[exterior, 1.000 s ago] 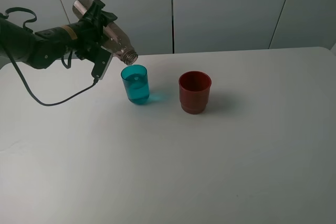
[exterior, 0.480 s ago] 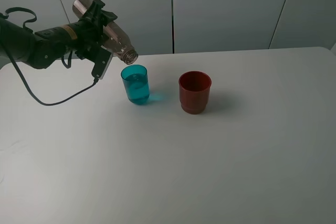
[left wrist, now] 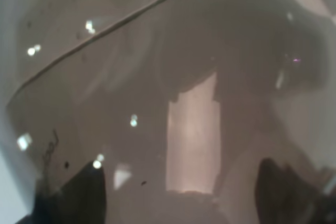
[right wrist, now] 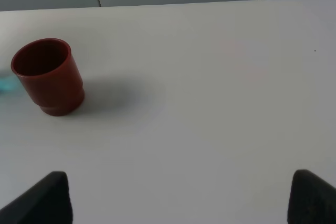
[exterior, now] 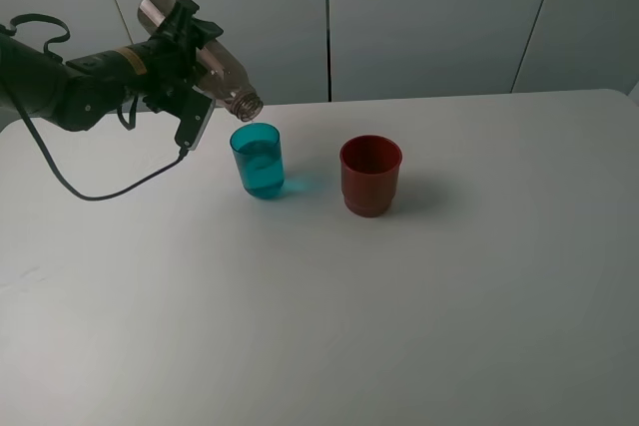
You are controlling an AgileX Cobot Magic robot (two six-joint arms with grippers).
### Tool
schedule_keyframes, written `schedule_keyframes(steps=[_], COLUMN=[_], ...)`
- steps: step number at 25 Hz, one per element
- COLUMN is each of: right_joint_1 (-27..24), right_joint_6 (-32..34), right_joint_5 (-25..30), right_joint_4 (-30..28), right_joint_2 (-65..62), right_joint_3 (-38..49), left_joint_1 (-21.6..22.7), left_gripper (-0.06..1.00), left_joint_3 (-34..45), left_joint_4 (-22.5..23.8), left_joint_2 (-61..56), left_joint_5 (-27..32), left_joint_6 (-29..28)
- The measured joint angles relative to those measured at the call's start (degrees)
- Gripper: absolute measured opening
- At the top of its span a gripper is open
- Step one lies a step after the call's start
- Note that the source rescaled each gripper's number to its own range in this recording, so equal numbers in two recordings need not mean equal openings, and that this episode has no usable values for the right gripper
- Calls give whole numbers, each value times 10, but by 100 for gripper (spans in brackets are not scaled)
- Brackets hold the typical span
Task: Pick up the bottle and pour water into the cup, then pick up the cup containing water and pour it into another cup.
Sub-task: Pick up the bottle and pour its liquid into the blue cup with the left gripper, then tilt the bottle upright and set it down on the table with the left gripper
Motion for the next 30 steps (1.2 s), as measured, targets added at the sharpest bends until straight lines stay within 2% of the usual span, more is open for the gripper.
schedule_keyframes(steps=[6,13,23,26,30], right_joint_1=[0,0,0,0,0], right_joint_6=[0,0,0,0,0], right_joint_5=[0,0,0,0,0], right_joint_4=[0,0,0,0,0], right_joint_2=[0,0,0,0,0], right_joint_3=[0,0,0,0,0], left_joint_1=[0,0,10,22,44], left_gripper=[0,0,0,0,0], left_joint_3=[0,0,0,0,0], left_joint_4=[0,8,100,145,233], left_joint_2=[0,0,0,-9,-29], left_joint_5=[1,14,39,68,108], left_joint_6=[-56,-206,-551,-649,-795])
